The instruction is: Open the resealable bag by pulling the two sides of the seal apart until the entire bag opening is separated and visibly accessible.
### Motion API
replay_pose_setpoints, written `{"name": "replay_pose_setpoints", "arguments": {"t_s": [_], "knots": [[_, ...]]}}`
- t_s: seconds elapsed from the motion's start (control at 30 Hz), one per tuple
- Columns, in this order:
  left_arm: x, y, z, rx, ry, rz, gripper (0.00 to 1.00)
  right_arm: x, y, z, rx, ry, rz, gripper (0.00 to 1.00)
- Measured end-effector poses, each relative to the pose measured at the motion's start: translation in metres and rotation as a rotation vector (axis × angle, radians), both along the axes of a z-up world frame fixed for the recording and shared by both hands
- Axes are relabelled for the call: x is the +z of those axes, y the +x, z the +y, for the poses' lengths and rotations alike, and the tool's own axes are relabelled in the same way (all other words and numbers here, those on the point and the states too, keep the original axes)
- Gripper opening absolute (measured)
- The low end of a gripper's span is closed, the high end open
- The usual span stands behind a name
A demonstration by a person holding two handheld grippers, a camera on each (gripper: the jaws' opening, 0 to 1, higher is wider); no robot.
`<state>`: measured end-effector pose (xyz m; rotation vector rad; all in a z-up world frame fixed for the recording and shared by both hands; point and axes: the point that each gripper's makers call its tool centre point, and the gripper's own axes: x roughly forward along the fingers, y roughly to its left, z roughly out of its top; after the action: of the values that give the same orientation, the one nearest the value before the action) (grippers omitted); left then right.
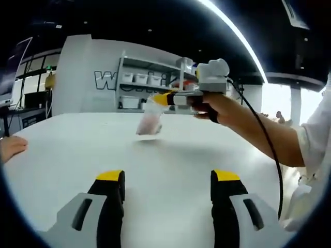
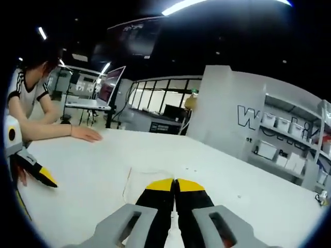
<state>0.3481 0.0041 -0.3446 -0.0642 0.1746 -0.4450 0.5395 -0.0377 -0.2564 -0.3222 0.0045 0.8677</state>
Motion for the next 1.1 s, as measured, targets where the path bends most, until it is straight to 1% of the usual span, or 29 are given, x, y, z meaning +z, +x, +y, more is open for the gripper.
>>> {"name": "replay_pose_setpoints", "arguments": {"t_s": [0.57,0.93,1.1], "knots": [[-0.002,-0.001,-0.002,-0.010,-0.005,0.006,0.66,-0.008,0.030,0.003,-0.028,-0.004,0.020,0.00],[-0.003,0.000,-0.002,-0.014,-0.006,0.009,0.66,-0.004,0.058,0.002,-0.063,-0.011,0.007,0.00],[-0.003,0.000,-0.001,-0.012,-0.006,0.010,0.66,-0.004,0.069,0.002,-0.078,-0.015,0.013,0.00]]}}
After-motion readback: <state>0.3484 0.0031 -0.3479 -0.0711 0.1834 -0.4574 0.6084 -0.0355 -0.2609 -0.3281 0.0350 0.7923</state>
